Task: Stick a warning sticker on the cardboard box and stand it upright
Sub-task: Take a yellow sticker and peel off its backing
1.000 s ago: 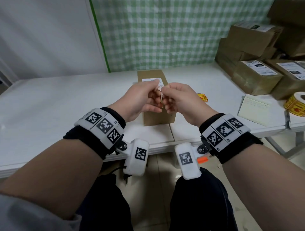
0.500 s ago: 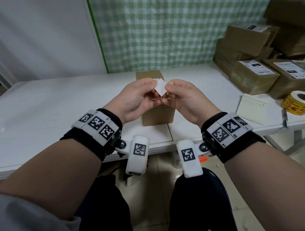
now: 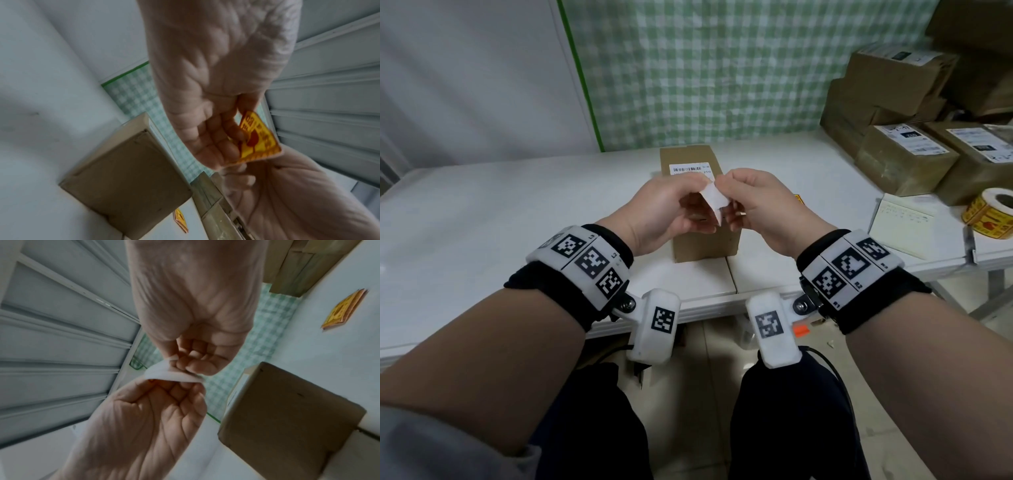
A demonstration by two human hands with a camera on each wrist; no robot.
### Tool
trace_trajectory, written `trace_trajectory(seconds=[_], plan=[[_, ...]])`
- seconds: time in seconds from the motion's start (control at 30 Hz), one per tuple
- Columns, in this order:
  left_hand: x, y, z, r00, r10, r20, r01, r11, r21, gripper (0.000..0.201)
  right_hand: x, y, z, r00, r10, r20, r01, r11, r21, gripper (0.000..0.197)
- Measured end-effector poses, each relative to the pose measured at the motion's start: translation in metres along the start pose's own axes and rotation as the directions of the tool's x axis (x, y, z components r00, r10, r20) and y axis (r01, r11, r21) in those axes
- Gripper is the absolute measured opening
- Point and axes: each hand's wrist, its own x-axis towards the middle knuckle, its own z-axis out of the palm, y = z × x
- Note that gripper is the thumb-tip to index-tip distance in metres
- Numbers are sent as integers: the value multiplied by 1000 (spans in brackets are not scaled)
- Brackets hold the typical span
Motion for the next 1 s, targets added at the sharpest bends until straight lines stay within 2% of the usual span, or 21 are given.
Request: trace_trajectory(seconds=[0.13,0.23,0.33,0.47,0.63,0.7,0.77,0.87,0.93,1.0], plan=[[5,-2,1,999,-45,19,44,998,44,52,2,-2,0,998,-61,18,63,994,-85,30],[8,-2,-2,1000,-12,4,12,996,89,40,2,-3,0,995,-86,41,90,990,-112,30],[8,-1,-6,999,11,41,-13,999,53,22,2,-3,-1,994,-92,55,95,994,-54,32],[7,0,-5,999,18,38,-16,999,-50,23,-1,1,-4,994,-91,58,85,991,105,31],[5,-3,2,998,63,-6,-62,962,-266,26,0,8,-2,996,-94,-7,92,958,270,35],[7,-5,2,996,78,-34,-84,958,-273,21,0,9,0,997,-71,-24,75,949,305,33],[9,-7,1,995,86,-41,-91,989,-118,22,1,7,0,1000,-13,-17,17,968,249,30],[7,-3,2,995,94,-22,-89,980,178,26,4,6,1,997,72,-25,-71,997,31,40],[7,1,4,996,89,-27,-83,979,189,21,6,5,5,997,34,-67,-40,995,-87,37],[8,3,4,994,62,-90,-55,995,79,17,8,6,9,994,-26,-107,12,991,-135,33]])
